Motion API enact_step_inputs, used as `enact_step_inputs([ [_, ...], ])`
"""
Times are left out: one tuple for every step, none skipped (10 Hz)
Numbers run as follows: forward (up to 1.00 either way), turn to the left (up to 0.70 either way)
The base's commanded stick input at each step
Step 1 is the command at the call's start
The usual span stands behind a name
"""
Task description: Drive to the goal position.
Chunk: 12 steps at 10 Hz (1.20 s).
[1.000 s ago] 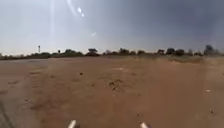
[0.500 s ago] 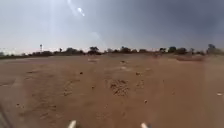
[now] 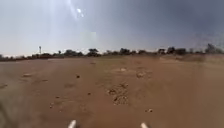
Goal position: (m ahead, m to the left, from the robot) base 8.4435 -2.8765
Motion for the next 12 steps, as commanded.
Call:
enact_step_inputs([
  [0.50,0.00],
  [0.50,0.00],
  [0.50,0.00],
  [0.50,0.00],
  [0.50,0.00],
  [0.50,0.00],
  [0.50,0.00],
  [0.50,0.00],
  [0.50,0.00],
  [0.50,0.00],
  [0.50,0.00],
  [0.50,0.00],
])
